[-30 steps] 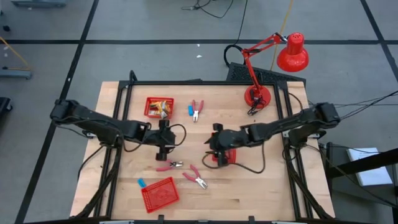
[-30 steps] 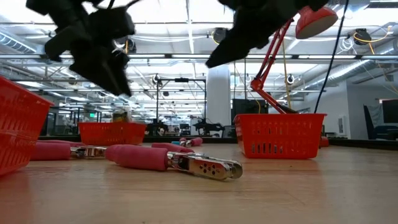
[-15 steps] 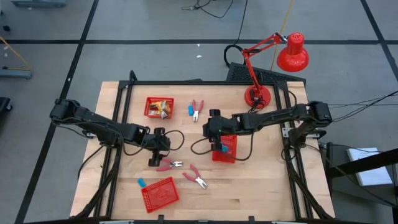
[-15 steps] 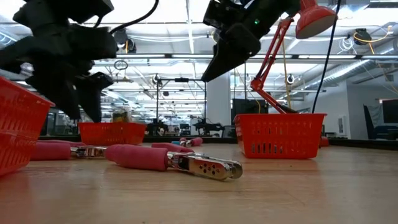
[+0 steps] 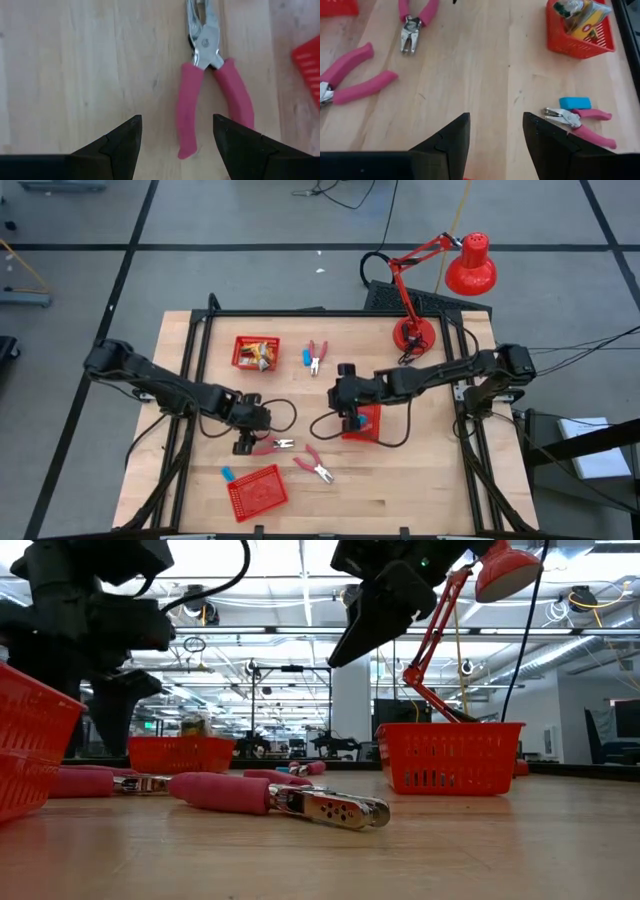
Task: Pick & Place School Supplies
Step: Put the pink hole puncher into the bottom red basket
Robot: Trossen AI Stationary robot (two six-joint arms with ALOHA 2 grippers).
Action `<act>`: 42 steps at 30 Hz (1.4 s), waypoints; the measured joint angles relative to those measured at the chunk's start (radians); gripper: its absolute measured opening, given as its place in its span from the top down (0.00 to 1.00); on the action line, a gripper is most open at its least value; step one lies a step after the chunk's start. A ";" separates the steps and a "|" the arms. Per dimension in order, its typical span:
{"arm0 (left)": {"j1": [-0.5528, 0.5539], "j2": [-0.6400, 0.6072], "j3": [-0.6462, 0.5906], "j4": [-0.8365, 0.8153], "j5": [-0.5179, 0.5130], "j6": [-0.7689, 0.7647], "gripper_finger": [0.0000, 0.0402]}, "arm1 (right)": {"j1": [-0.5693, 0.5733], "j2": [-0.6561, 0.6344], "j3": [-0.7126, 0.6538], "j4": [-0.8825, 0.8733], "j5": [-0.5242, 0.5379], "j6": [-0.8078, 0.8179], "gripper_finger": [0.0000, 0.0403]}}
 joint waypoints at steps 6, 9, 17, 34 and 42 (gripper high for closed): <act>0.000 0.082 0.000 0.046 0.030 0.000 0.38 | 0.025 0.000 0.000 -0.019 0.003 0.033 0.57; 0.000 0.130 0.000 0.074 0.032 0.002 0.38 | 0.035 0.000 0.000 -0.023 0.005 0.038 0.57; -0.002 0.189 0.005 0.085 -0.031 -0.031 0.62 | 0.060 0.000 0.000 -0.024 0.069 0.039 0.58; -0.065 0.054 0.000 -0.007 -0.269 -0.119 0.91 | 0.094 0.000 -0.002 0.011 0.076 0.113 0.58; -0.086 -0.100 0.049 -0.141 -0.297 -0.153 0.91 | 0.093 0.000 -0.002 0.015 0.079 0.113 0.58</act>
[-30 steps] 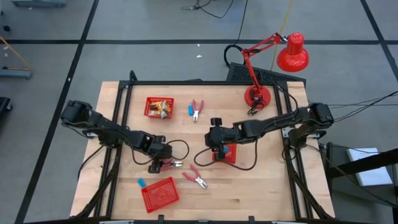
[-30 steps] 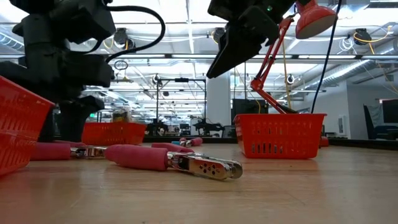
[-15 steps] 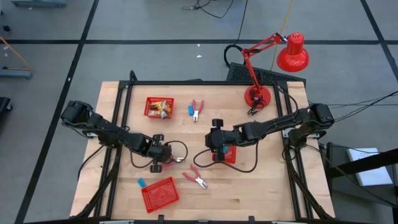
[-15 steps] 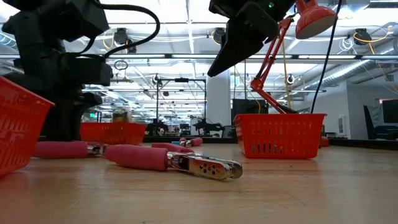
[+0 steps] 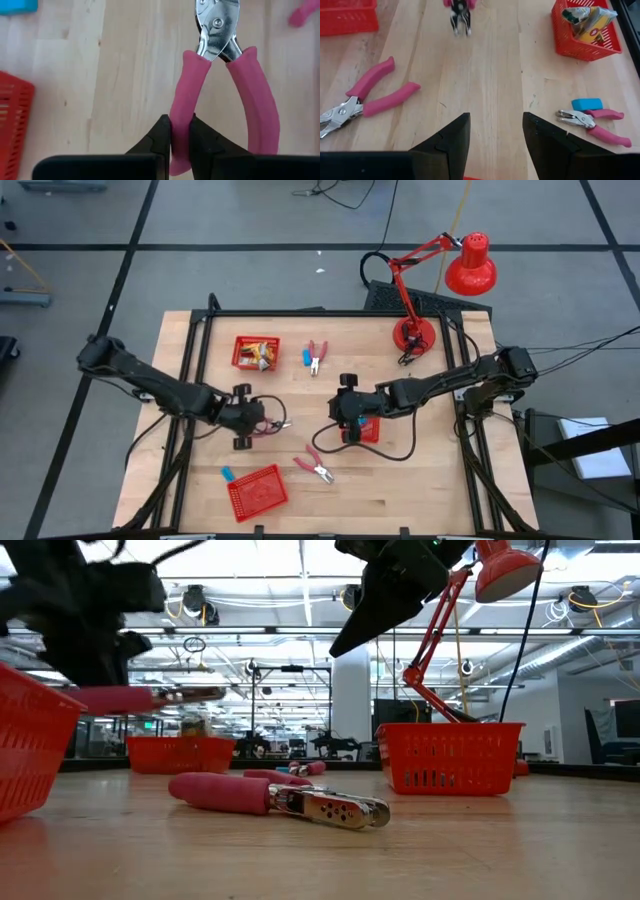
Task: Pick & Place School Supplies
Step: Put the pink hole puncher into the bottom red basket
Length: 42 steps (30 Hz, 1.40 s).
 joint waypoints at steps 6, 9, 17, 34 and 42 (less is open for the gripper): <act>-0.107 -0.020 0.117 -0.198 0.000 -0.090 0.91 | -0.001 0.000 0.000 -0.001 0.000 -0.004 0.58; -0.192 -0.020 0.179 -0.277 0.010 -0.156 0.91 | -0.001 0.000 0.000 -0.008 0.000 -0.006 0.58; -0.391 -0.019 0.236 -0.250 0.017 -0.377 0.91 | -0.001 0.000 0.000 -0.030 0.001 0.000 0.58; -0.469 0.220 0.236 0.104 0.085 -0.370 0.91 | 0.007 0.000 0.000 -0.061 0.001 0.060 0.58; -0.442 0.289 0.208 0.145 0.084 -0.366 0.91 | 0.036 0.000 0.000 -0.060 0.001 0.064 0.58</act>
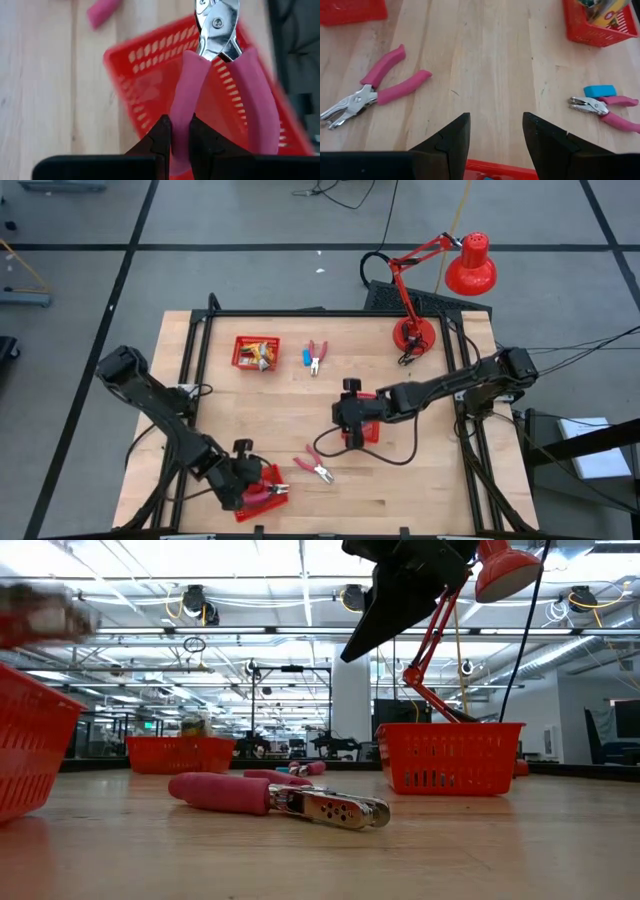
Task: Pick & Place School Supplies
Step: Put the pink hole puncher into the bottom red basket
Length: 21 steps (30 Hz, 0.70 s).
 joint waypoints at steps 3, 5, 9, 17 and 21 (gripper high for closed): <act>0.000 0.000 -0.050 0.023 0.001 -0.048 0.91 | 0.011 0.000 0.000 0.000 0.000 0.000 0.58; -0.001 0.000 -0.083 0.047 0.002 -0.095 0.91 | 0.016 0.000 0.000 0.000 0.001 -0.001 0.58; -0.010 0.000 -0.142 0.131 0.016 -0.143 0.91 | 0.016 0.000 0.000 0.001 0.002 -0.002 0.58; -0.013 -0.030 -0.157 0.115 0.043 -0.139 0.77 | 0.015 0.000 0.000 0.003 0.004 -0.008 0.58; -0.013 -0.106 -0.154 0.060 0.010 -0.123 0.59 | 0.015 0.000 0.000 0.003 0.004 -0.008 0.58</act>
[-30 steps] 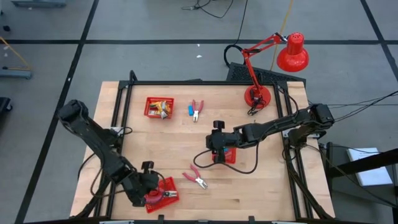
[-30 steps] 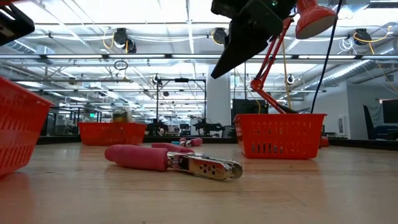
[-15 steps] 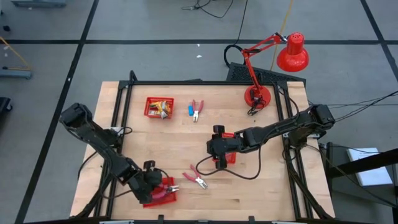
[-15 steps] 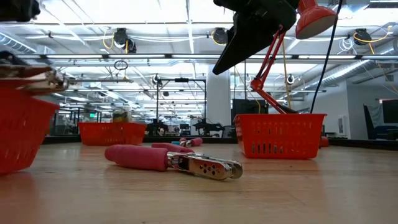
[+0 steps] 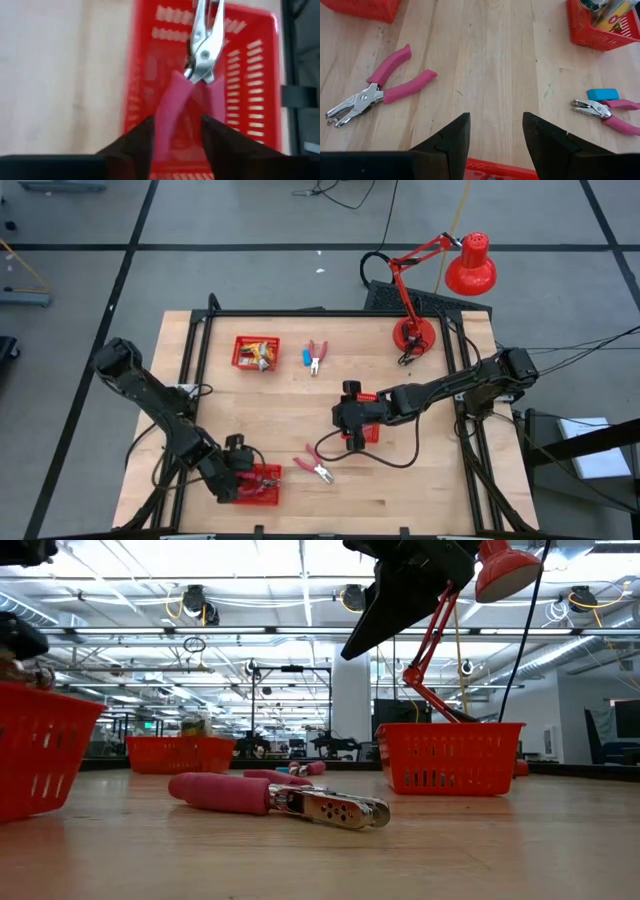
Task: Pick & Place School Supplies
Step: Put the pink hole puncher into the bottom red basket, then move the bottom red basket to the middle left of the table
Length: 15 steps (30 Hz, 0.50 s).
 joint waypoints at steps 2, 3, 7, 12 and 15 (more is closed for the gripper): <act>0.000 -0.039 -0.001 -0.048 -0.035 0.001 0.53 | 0.000 0.000 0.000 0.001 0.002 0.000 0.58; 0.000 -0.057 -0.001 -0.067 -0.054 0.001 0.50 | 0.000 0.000 0.000 0.001 0.002 0.000 0.58; 0.006 -0.098 -0.001 -0.140 -0.112 -0.011 0.45 | 0.000 0.000 0.000 0.001 0.002 0.003 0.58; 0.028 -0.098 -0.001 -0.102 -0.060 0.028 0.49 | 0.000 0.000 0.000 0.001 0.003 0.003 0.58; 0.038 -0.098 -0.001 -0.035 -0.044 0.072 0.55 | 0.000 0.000 0.000 0.000 0.011 0.003 0.58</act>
